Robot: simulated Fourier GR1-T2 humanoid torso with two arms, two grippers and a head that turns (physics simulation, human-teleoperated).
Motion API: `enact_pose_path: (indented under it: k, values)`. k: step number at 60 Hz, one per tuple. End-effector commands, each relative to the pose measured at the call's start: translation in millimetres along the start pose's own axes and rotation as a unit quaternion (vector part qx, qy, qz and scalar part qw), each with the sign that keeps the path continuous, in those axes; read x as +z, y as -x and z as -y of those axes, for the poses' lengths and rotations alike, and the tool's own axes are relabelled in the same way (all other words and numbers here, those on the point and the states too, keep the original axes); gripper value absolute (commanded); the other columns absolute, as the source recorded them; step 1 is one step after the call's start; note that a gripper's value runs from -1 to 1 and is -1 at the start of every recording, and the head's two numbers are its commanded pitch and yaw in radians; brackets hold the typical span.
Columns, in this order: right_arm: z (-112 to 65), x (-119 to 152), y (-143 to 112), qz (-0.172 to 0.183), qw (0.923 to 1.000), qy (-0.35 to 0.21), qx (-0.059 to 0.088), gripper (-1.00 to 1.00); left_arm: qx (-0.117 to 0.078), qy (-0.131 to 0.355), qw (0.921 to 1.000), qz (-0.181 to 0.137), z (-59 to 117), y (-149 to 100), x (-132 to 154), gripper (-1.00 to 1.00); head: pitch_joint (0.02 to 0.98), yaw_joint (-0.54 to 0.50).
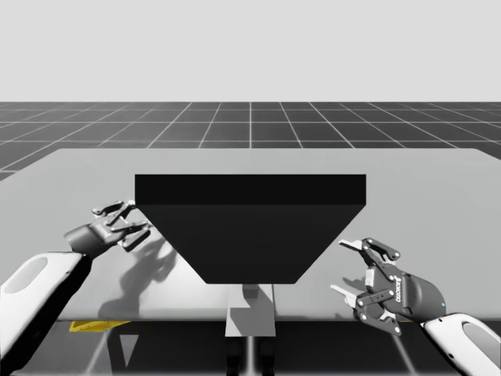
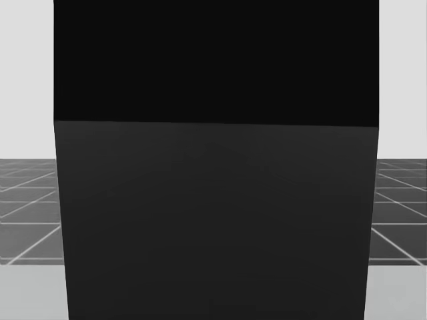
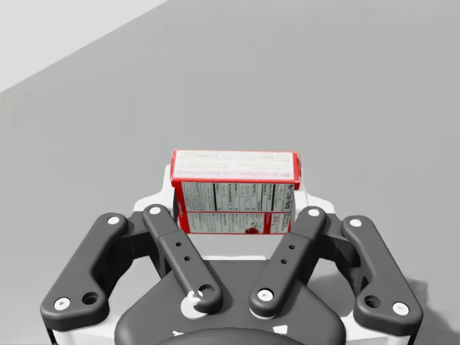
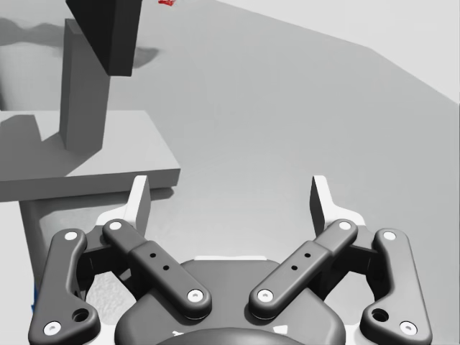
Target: Reach around the screen and pick up the object behind it.
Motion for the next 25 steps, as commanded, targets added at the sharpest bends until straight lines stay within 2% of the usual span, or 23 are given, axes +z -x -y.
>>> enact_pose_path:
  k: [1, 6, 7, 13, 14, 18, 25]
  values:
    - [1.0, 0.4, -2.9, 0.035, 0.9994, 0.003, 0.000, -1.00, -0.032, 0.002, 0.9990, 0.032, -4.8, -54.0, 38.1, 1.00, 0.147, 0.01]
    - [1.6, 0.0, -2.9, 0.036, 0.9993, 0.006, 0.002, -1.00, -0.042, -0.030, 0.9973, 0.053, -6.8, -80.5, 50.2, 1.00, 0.146, 0.01]
    - [1.9, -0.2, -2.8, 0.036, 0.9993, 0.007, 0.002, -1.00, -0.042, -0.045, 0.9960, 0.065, -7.9, -94.1, 55.7, 1.00, 0.145, 0.01]
    - [2.8, -0.2, -2.2, 0.034, 0.9993, 0.012, 0.004, -1.00, -0.043, -0.076, 0.9915, 0.096, -10.5, -126.8, 68.5, 1.00, 0.144, 0.00]
    - [3.1, 0.0, -2.3, 0.033, 0.9993, 0.013, 0.005, -1.00, -0.040, -0.090, 0.9891, 0.109, -11.6, -140.8, 73.8, 1.00, 0.144, 0.00]
    - [3.9, 0.4, -2.6, 0.033, 0.9993, 0.015, 0.006, -1.00, -0.036, -0.097, 0.9850, 0.138, -13.3, -163.7, 83.3, 1.00, 0.144, 0.00]
    - [4.9, 0.3, -3.9, 0.035, 0.9992, 0.018, 0.010, -1.00, -0.049, -0.125, 0.9732, 0.187, -12.3, -207.9, 97.8, 1.00, 0.142, 0.01]
